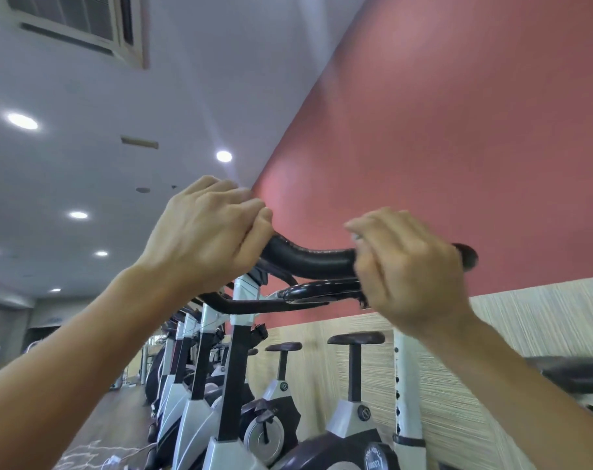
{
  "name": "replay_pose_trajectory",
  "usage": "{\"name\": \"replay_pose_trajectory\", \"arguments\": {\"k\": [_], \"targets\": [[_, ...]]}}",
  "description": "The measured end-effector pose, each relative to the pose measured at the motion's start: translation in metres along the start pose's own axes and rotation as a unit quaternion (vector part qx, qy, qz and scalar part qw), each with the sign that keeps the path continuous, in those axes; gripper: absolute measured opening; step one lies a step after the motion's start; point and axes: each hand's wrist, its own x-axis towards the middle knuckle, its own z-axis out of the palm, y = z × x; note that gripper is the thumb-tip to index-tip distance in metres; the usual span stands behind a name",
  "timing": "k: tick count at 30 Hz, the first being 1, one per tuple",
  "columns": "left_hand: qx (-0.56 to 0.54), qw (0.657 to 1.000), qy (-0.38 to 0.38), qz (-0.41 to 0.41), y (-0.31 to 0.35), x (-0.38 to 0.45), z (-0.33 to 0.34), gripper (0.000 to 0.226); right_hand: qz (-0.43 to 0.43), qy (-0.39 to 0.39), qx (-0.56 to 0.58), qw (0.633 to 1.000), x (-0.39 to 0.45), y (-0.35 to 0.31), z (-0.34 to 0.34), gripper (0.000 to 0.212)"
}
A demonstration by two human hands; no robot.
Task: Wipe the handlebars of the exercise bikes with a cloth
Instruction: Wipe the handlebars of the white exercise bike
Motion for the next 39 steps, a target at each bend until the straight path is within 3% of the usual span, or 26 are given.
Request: {"name": "replay_pose_trajectory", "arguments": {"k": [3, 9, 12, 15, 18, 22, 26, 31, 33, 36, 39], "targets": [[0.022, 0.998, -0.044, -0.043, 0.008, 0.005, 0.002, 0.043, 0.055, 0.002, -0.023, 0.998, 0.003, -0.007, -0.003, 0.033], [0.083, 0.989, -0.116, -0.045, 0.013, 0.016, -0.012, 0.049, 0.034, -0.147, -0.006, 0.989, 0.032, -0.052, -0.003, 0.039], [0.122, 0.976, -0.178, -0.032, 0.021, 0.021, -0.024, 0.044, 0.099, -0.207, 0.023, 0.973, 0.032, -0.025, -0.019, 0.043], [0.057, 0.972, -0.223, -0.036, 0.021, 0.031, -0.026, 0.051, 0.158, -0.276, 0.016, 0.948, 0.04, -0.015, -0.032, 0.039], [-0.016, 0.958, -0.285, -0.027, 0.017, 0.04, -0.028, 0.055, 0.148, -0.352, 0.0, 0.924, 0.058, -0.032, -0.028, 0.033], [-0.083, 0.917, -0.388, -0.04, 0.011, 0.066, -0.033, 0.056, 0.155, -0.43, 0.051, 0.888, 0.074, -0.036, -0.025, 0.029], [-0.153, 0.862, -0.481, -0.047, 0.001, 0.079, -0.035, 0.048, 0.23, -0.491, 0.055, 0.838, 0.077, -0.005, -0.035, 0.031], [-0.162, 0.806, -0.564, -0.072, 0.005, 0.087, -0.027, 0.038, 0.331, -0.557, 0.015, 0.762, 0.084, 0.037, -0.024, 0.039], [-0.156, 0.784, -0.595, -0.085, 0.011, 0.09, -0.021, 0.043, 0.316, -0.548, 0.008, 0.774, 0.089, 0.022, -0.023, 0.032], [-0.151, 0.747, -0.644, -0.07, 0.018, 0.095, -0.02, 0.042, 0.28, -0.52, 0.086, 0.802, 0.091, -0.012, -0.024, 0.023], [-0.166, 0.731, -0.655, -0.098, 0.022, 0.1, -0.025, 0.037, 0.257, -0.513, 0.152, 0.805, 0.084, 0.01, -0.029, 0.023]]}}
